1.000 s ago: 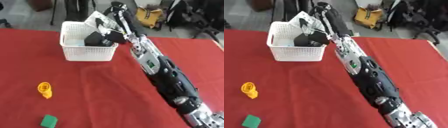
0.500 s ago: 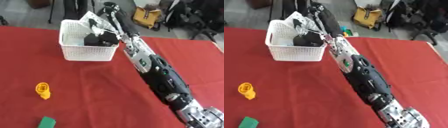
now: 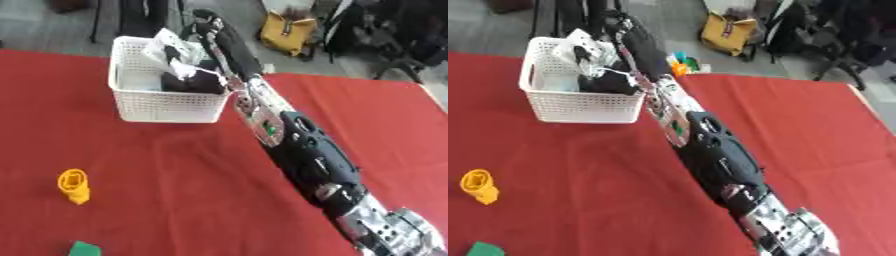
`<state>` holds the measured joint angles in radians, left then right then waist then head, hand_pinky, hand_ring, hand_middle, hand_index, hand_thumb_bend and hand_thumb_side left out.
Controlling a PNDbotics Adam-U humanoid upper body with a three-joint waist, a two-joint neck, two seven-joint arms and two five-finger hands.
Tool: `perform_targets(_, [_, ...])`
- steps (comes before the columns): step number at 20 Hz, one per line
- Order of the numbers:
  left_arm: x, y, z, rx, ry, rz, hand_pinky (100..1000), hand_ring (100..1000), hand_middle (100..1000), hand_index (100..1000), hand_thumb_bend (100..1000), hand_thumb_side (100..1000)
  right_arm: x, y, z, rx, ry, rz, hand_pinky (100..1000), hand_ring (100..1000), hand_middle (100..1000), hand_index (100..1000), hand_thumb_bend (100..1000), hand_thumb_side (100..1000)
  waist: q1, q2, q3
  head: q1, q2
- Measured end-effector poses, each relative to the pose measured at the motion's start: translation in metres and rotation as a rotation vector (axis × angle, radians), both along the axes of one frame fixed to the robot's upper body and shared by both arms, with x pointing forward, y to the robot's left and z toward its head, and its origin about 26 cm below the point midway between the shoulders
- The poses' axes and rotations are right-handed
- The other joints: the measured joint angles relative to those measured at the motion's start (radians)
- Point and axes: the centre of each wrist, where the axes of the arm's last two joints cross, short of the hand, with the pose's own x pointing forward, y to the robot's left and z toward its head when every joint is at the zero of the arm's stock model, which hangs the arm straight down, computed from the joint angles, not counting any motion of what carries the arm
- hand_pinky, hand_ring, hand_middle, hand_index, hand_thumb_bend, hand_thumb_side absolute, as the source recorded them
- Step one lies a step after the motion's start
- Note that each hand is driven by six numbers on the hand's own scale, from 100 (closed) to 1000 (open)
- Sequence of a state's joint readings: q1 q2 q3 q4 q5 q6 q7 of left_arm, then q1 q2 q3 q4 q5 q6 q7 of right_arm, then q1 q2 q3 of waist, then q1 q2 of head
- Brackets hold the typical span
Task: Pick up objects on the table and place them in the box.
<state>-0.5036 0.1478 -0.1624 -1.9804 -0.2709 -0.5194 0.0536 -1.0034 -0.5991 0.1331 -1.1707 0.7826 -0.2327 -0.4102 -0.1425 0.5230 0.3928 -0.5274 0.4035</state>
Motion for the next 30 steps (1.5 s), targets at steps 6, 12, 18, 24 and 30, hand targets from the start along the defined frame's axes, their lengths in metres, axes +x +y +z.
perform_targets(6, [0.000, -0.001, 0.002, 0.005, -0.009, -0.005, 703, 812, 867, 917, 136, 962, 0.001, -0.007, 0.002, -0.011, -0.034, 0.011, 675, 875, 102, 409, 100, 651, -0.004, 0.013, 0.016, -0.021, -0.012])
perform_targets(12, [0.000, -0.003, 0.003, 0.018, -0.015, -0.016, 701, 813, 868, 918, 136, 966, 0.001, -0.014, 0.006, -0.024, -0.085, 0.032, 686, 873, 133, 442, 100, 660, -0.011, 0.024, 0.032, -0.046, -0.031])
perform_targets(18, [-0.001, -0.006, 0.003, 0.020, -0.016, -0.033, 701, 814, 868, 918, 136, 971, 0.001, -0.025, 0.010, -0.020, -0.161, 0.059, 707, 909, 329, 645, 106, 794, -0.014, 0.037, 0.046, -0.079, -0.046])
perform_targets(24, [-0.001, -0.008, 0.003, 0.028, -0.017, -0.039, 700, 814, 868, 918, 136, 971, 0.002, -0.029, 0.012, -0.038, -0.185, 0.083, 724, 931, 479, 777, 386, 827, -0.014, 0.040, 0.045, -0.089, -0.046])
perform_targets(30, [-0.001, -0.008, 0.003, 0.029, -0.016, -0.039, 700, 814, 868, 918, 137, 970, 0.002, -0.029, 0.012, -0.052, -0.192, 0.095, 722, 929, 473, 756, 371, 826, -0.013, 0.040, 0.036, -0.091, -0.046])
